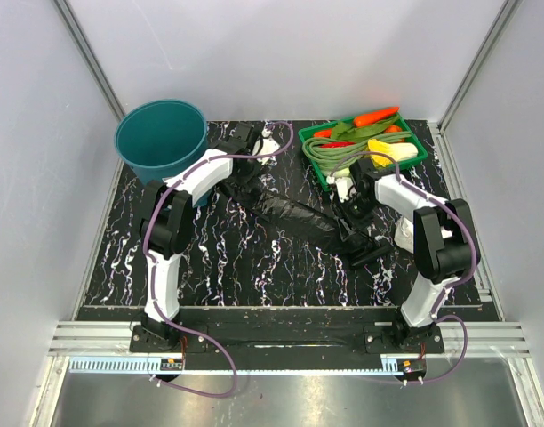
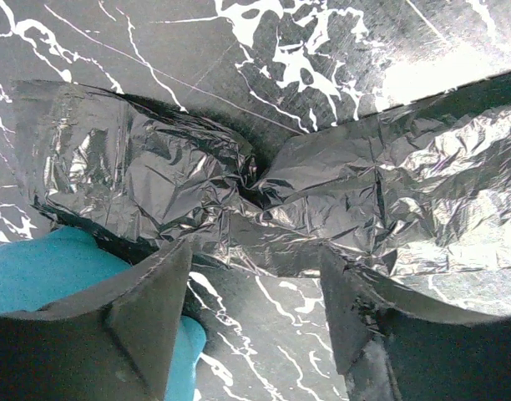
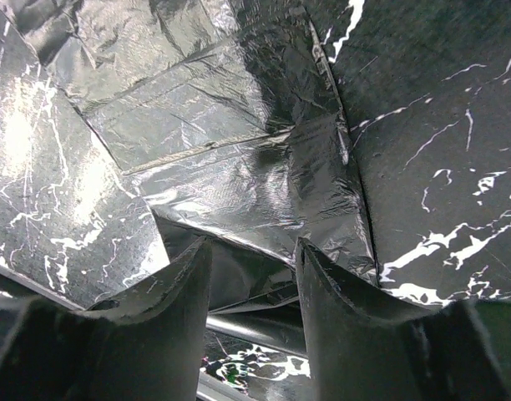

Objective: Put the trash bags into the trash bin

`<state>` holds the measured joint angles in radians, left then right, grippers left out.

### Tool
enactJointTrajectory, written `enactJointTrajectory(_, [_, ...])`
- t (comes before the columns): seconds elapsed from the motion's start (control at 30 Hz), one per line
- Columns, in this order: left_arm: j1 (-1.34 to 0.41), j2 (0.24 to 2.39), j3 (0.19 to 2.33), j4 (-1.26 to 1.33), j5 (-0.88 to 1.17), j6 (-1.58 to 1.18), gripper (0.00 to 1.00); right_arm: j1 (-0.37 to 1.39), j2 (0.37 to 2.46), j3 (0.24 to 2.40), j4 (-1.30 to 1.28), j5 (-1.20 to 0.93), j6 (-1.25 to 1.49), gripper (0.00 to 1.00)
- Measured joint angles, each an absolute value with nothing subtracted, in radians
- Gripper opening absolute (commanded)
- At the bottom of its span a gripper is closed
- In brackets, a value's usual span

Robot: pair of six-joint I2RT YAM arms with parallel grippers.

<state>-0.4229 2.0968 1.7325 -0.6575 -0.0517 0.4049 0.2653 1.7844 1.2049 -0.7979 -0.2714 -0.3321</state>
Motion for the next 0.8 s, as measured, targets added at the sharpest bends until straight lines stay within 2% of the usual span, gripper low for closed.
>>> enactJointTrajectory(0.1, [-0.422, 2.097, 1.732, -0.658, -0.040, 0.398, 0.79, 0.266, 1.790, 1.186, -0.785, -0.266, -0.333, 0.49])
enactJointTrajectory(0.23, [-0.414, 2.097, 1.732, -0.665, -0.009, 0.391, 0.83, 0.268, 1.803, 1.163, -0.761, -0.229, -0.339, 0.48])
enactJointTrajectory(0.47, [-0.384, 2.097, 1.733, -0.704, 0.023, 0.396, 0.85, 0.273, 1.814, 1.143, -0.746, -0.160, -0.370, 0.43])
enactJointTrajectory(0.8, [-0.372, 2.111, 1.772, -0.717, 0.030, 0.418, 0.85, 0.281, 1.742, 1.047, -0.706, -0.016, -0.461, 0.42])
